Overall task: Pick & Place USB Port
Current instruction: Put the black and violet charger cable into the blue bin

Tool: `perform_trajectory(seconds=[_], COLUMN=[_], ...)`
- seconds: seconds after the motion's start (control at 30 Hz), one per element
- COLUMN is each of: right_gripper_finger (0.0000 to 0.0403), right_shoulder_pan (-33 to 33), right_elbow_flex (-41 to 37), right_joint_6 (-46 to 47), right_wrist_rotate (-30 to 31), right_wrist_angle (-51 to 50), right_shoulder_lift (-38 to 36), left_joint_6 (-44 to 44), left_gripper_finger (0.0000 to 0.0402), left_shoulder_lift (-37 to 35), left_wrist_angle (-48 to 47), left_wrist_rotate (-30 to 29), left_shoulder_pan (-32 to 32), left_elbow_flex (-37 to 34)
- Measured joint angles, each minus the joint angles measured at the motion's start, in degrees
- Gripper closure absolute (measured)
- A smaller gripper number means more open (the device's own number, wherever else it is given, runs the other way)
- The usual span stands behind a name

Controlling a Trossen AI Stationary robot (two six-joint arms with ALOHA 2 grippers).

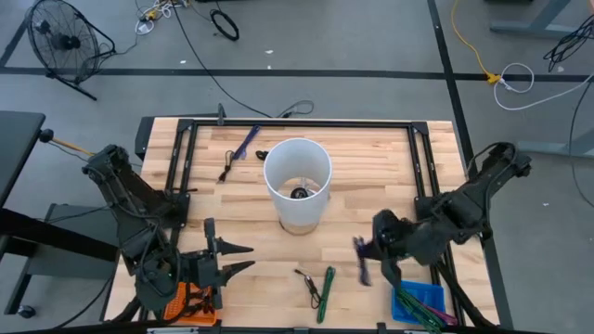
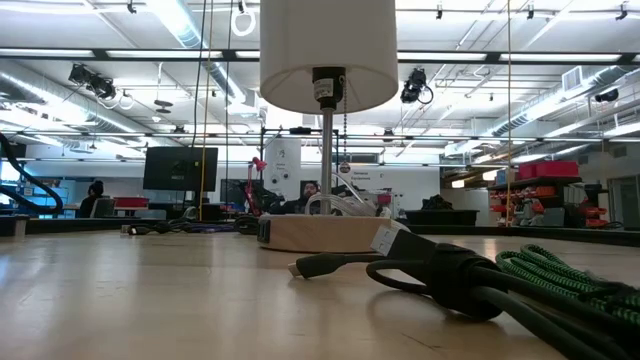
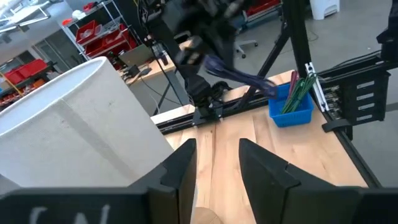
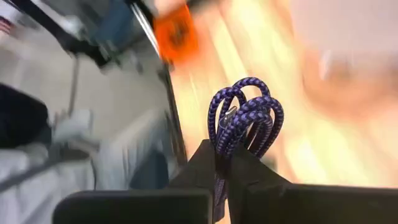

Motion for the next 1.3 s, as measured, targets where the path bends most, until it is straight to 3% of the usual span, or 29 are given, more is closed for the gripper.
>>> perform_trajectory(seconds=[0.27, 0.6, 0.93, 1.13, 1.3], right_gripper_finger=[0.0397, 0.0397, 0.0398, 0.0398, 0.0398], right_shoulder_pan=[3.5, 5.7, 5.9, 6.0, 6.0], right_elbow_flex=[0.0, 0.0, 0.0, 0.0, 0.0], right_joint_6=[26.2, 30.7, 24.8, 24.0, 22.8], right_wrist_rotate=[-17.3, -37.0, -40.1, -46.2, -46.7], right_wrist_angle=[-15.3, -22.0, -24.8, -32.4, -31.7], right_shoulder_lift=[3.9, 16.2, 23.5, 26.9, 28.2], left_joint_6=[-0.1, -1.3, -1.6, -1.8, -4.2], left_gripper_finger=[0.0285, 0.0285, 0.0285, 0.0285, 0.0285], left_shoulder_lift=[0.0, 0.0, 0.0, 0.0, 0.0], left_wrist_angle=[0.0, -0.4, -0.4, -0.8, -2.6], left_wrist_rotate=[0.0, 3.5, 3.5, 3.5, 3.6], left_shoulder_pan=[0.0, 0.0, 0.1, 0.1, 0.1], left_elbow_flex=[0.0, 0.0, 0.0, 0.0, 0.0])
